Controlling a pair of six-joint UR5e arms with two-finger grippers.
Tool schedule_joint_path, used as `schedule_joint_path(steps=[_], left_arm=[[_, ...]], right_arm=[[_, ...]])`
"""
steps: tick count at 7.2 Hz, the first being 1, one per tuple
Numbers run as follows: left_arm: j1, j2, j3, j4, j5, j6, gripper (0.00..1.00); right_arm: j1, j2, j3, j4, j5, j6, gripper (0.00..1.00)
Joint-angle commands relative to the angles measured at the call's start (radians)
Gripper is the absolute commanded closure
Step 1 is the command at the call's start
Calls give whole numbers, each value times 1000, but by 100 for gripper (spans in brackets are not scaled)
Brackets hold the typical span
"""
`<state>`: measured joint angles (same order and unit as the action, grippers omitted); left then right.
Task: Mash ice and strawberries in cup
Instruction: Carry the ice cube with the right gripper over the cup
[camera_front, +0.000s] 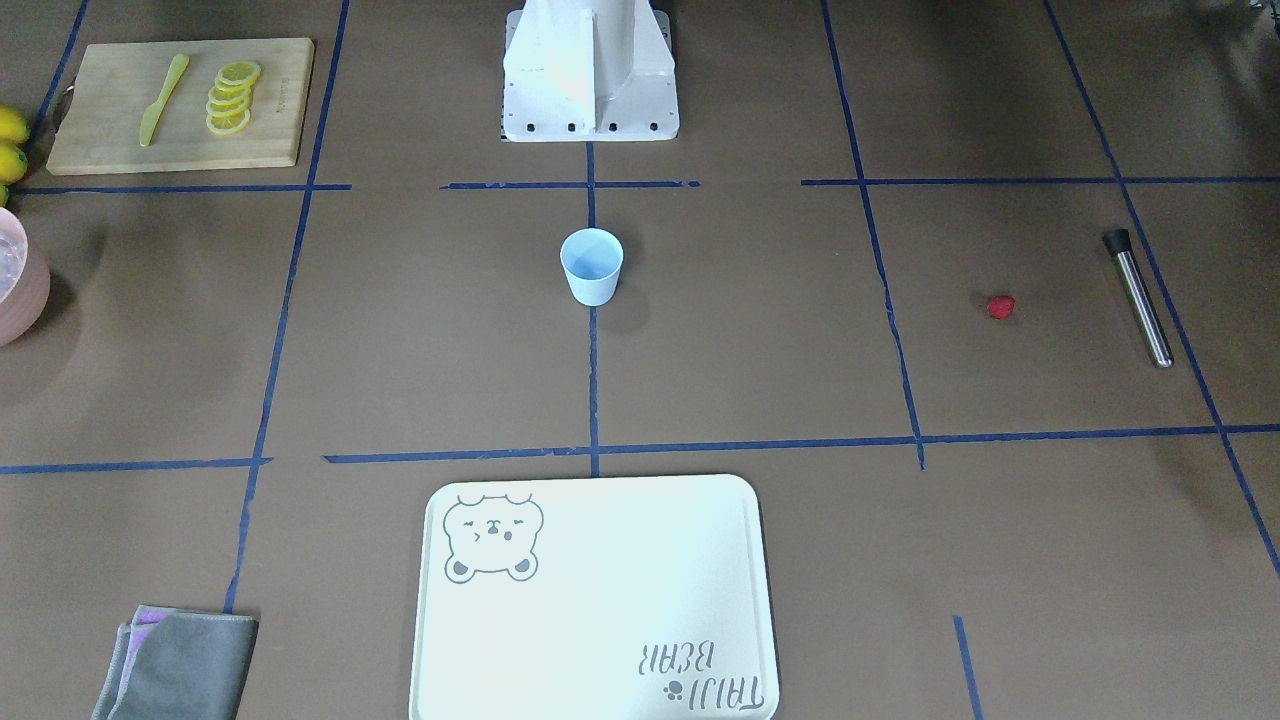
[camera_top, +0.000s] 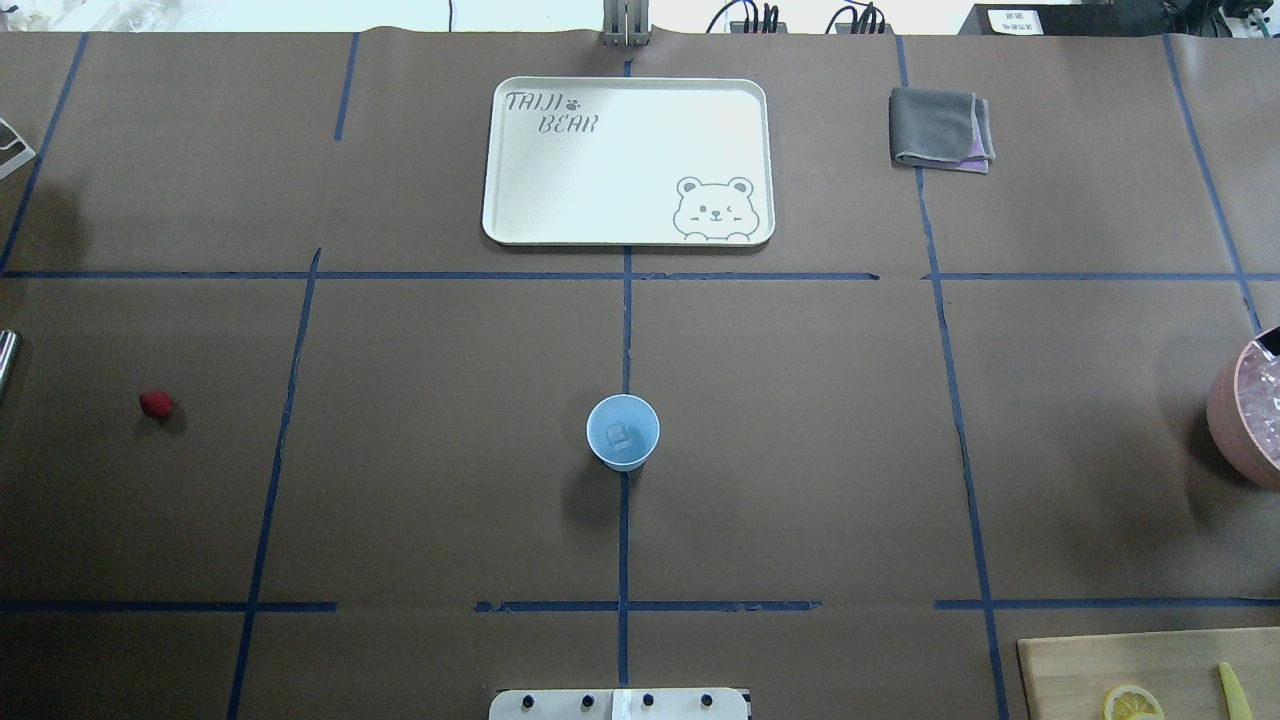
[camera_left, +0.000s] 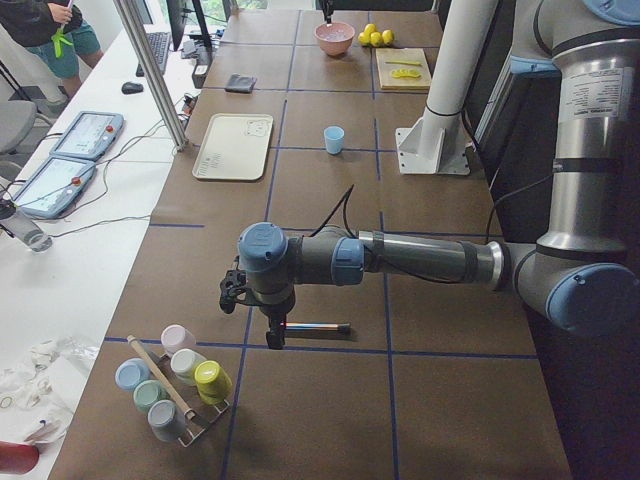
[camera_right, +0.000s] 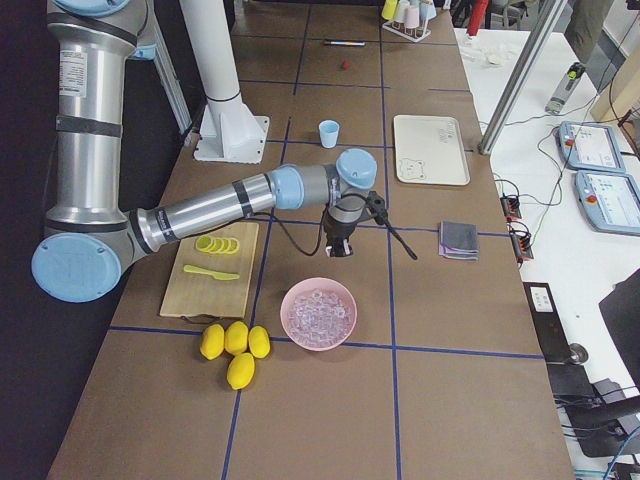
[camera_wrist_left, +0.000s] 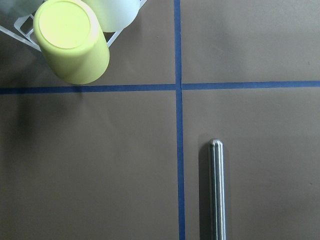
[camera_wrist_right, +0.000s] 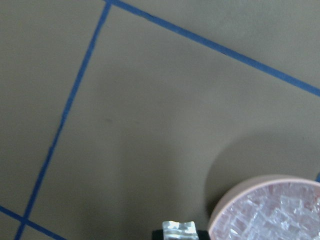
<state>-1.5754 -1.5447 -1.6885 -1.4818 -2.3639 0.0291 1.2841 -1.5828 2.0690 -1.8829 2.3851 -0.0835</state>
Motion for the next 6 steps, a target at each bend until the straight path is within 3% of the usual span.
schedule_joint_path(steps=[1, 3, 5, 6], left_arm=[[0, 0, 1, 0, 0, 0, 0], [0, 0, 3, 0, 2, 0, 0], [2, 0, 4, 0, 2, 0, 0], [2, 0, 4, 0, 0, 0, 0]], right_arm=[[-43, 194, 40, -96, 31, 238, 100], [-281, 414, 30, -91, 5, 637, 100], [-504, 622, -44, -65, -174, 1013, 100], [-588, 676, -132, 61, -251, 1156, 100]])
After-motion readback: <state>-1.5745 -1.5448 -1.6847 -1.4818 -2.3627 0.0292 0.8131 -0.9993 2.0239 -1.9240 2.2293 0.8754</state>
